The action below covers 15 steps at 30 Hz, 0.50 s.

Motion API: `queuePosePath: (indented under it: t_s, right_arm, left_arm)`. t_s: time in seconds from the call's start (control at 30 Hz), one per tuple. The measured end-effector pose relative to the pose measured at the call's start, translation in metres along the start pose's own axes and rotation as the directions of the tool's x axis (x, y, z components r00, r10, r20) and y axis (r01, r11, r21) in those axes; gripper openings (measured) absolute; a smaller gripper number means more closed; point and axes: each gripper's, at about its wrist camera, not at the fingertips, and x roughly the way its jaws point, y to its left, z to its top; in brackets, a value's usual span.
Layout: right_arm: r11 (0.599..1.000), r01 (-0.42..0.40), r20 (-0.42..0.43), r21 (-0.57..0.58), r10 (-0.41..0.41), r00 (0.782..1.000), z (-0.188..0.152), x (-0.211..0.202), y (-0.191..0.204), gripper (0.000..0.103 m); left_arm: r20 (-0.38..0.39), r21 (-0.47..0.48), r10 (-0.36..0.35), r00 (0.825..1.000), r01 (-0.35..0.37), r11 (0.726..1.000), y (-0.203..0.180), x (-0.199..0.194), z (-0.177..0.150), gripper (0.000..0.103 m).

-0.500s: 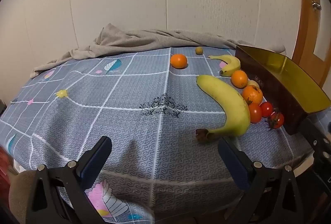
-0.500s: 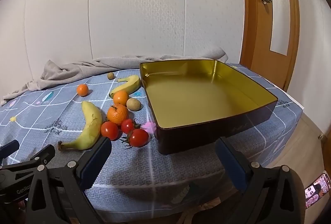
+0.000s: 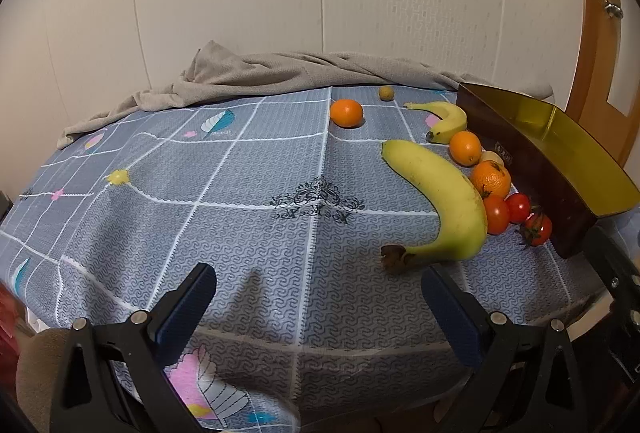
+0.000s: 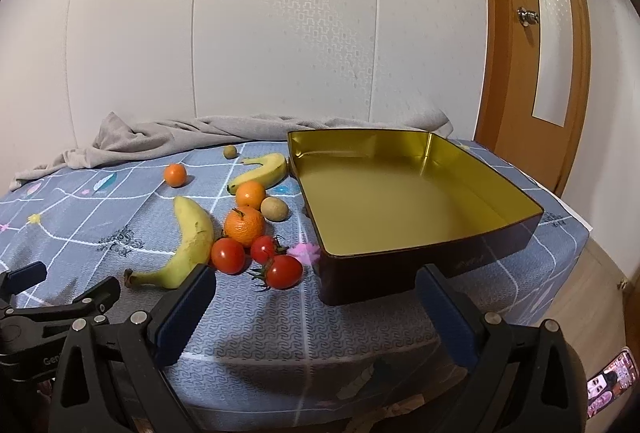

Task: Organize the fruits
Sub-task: 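Reach the right gripper to the red cherry tomatoes and grasp one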

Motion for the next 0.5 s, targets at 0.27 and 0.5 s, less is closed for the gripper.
queuePosePath:
  t_s: [0.27, 0.5]
  right_arm:
    - [0.999, 0.011, -0.044, 0.034, -0.009, 0.999, -0.0007, 0.0069, -0.0077, 0.102]
    - [0.999, 0.004, -0.061, 0.043, -0.002, 0.998, -0.0013, 0.0097, -0.0093, 0.102]
  left_arm:
    - [0.001, 0.001, -0.004, 1.000, 0.004, 1.000, 0.0019, -0.0003, 0.0011, 0.103]
    - [-0.006, 0.018, -0.049, 0.999, 0.049, 0.999, -0.0028, -0.0006, 0.0007, 0.103]
